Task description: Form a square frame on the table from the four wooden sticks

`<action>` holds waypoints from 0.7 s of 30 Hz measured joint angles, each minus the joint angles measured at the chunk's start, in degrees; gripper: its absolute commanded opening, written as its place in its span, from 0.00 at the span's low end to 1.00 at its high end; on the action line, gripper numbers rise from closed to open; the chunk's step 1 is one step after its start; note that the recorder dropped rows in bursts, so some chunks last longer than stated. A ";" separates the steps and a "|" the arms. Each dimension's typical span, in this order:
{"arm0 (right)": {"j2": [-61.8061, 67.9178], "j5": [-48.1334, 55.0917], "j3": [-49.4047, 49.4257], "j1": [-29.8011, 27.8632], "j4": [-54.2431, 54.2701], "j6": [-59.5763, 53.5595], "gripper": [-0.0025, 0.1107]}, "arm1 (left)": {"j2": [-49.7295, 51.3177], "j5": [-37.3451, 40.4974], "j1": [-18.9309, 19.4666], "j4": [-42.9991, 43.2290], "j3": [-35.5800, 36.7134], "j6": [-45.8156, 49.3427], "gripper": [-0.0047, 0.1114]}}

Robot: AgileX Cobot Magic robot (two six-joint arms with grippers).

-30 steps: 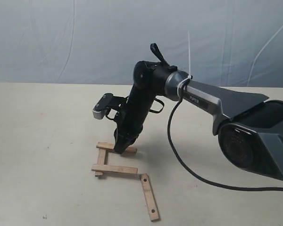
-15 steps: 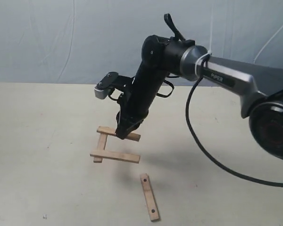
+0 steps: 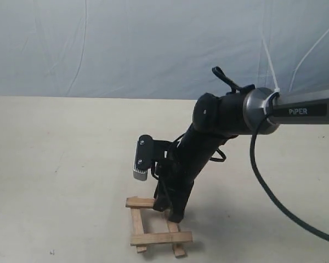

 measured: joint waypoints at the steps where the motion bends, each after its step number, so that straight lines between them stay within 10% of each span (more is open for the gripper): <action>1: 0.00 -0.67 0.29 0.35 0.00 -0.27 0.01 | 0.00 0.00 0.00 0.00 0.00 0.00 0.04; 13: 1.10 -7.31 -0.25 2.28 0.86 3.85 0.01 | 0.00 0.00 0.00 0.00 0.00 0.12 0.04; 21: 1.09 -16.90 -8.34 -0.14 -10.55 52.18 0.01 | 0.00 0.00 0.00 0.00 0.00 0.12 0.04</action>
